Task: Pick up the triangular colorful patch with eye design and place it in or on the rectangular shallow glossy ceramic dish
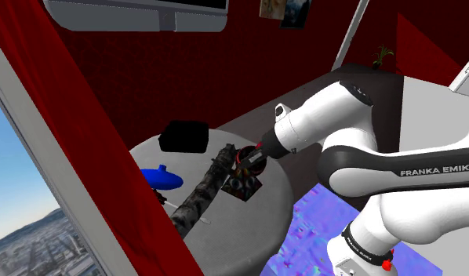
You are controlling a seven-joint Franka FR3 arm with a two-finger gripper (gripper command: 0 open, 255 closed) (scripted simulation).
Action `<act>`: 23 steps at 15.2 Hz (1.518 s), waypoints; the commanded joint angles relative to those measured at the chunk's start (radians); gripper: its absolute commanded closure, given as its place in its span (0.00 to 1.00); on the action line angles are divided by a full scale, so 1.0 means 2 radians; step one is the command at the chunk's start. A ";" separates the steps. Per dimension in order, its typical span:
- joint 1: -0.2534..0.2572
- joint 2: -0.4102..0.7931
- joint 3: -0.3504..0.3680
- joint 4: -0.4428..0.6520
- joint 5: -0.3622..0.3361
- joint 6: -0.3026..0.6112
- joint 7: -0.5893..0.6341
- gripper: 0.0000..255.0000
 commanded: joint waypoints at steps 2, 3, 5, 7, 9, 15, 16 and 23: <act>-0.003 -0.013 -0.008 0.013 -0.005 -0.026 -0.002 1.00; -0.003 -0.017 -0.010 0.018 -0.007 -0.035 -0.003 1.00; -0.005 -0.025 -0.015 0.028 -0.011 -0.052 -0.003 1.00; -0.007 -0.032 -0.020 0.038 -0.015 -0.068 -0.004 1.00; -0.018 -0.010 -0.023 0.051 -0.019 -0.060 -0.011 1.00; -0.079 0.115 -0.029 0.140 -0.051 -0.023 -0.041 1.00; -0.089 0.135 -0.028 0.156 -0.058 -0.019 -0.044 1.00; -0.153 0.268 -0.014 0.282 -0.121 -0.015 -0.041 1.00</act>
